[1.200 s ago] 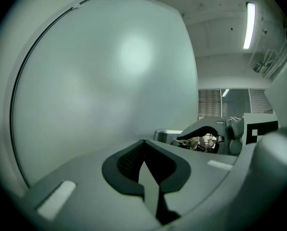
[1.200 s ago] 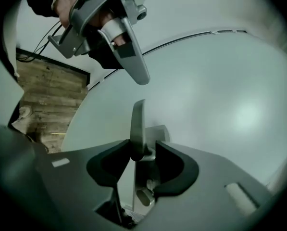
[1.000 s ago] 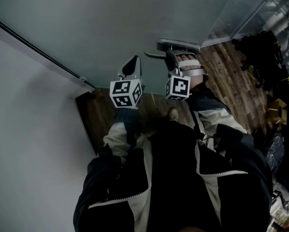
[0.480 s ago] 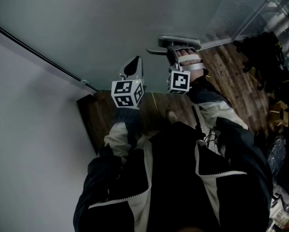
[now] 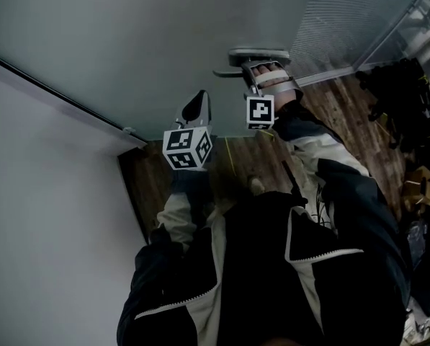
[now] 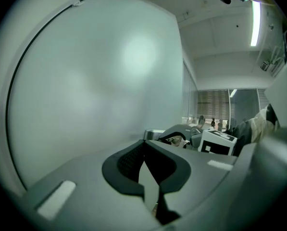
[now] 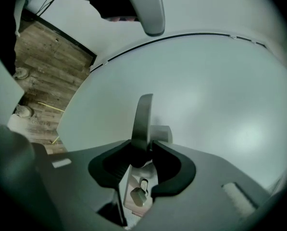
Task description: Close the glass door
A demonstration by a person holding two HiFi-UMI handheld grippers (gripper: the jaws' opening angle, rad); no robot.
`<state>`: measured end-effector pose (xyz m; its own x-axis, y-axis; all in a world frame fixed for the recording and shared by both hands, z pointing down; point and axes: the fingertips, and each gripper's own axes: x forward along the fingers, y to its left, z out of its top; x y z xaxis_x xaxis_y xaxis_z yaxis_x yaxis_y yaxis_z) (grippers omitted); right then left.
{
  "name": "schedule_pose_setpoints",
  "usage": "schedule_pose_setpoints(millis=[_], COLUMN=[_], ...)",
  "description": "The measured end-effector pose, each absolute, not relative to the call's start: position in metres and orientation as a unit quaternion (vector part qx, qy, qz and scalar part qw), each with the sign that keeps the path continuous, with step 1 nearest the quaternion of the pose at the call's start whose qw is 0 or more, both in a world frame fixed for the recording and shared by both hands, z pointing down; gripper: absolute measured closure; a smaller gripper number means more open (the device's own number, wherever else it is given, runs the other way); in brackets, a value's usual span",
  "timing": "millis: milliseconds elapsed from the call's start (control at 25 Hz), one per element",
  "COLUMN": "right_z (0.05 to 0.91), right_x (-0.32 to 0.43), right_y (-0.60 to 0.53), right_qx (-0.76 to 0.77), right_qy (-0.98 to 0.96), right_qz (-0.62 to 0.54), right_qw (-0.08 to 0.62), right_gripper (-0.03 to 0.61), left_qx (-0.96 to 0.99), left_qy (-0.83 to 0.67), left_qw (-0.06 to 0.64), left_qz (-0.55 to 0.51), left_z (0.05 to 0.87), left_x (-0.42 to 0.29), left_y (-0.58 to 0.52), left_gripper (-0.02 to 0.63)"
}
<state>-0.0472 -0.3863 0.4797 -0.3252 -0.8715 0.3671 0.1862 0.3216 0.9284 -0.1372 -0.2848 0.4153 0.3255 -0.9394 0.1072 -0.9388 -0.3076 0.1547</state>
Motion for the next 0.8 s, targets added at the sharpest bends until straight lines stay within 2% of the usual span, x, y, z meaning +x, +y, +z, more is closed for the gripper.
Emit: schedule_pose_setpoints(millis=[800], right_z=[0.492], right_x=[-0.086], right_y=[-0.589], right_qx=[0.221], right_qy=[-0.544], right_qz=[-0.572], right_qw=[0.573], right_gripper=[0.437], left_qx=[0.770], left_qy=[-0.630], left_qw=[0.103], left_qz=[-0.019], left_z=[0.409], left_x=[-0.141], left_y=[-0.295], left_gripper=[0.612])
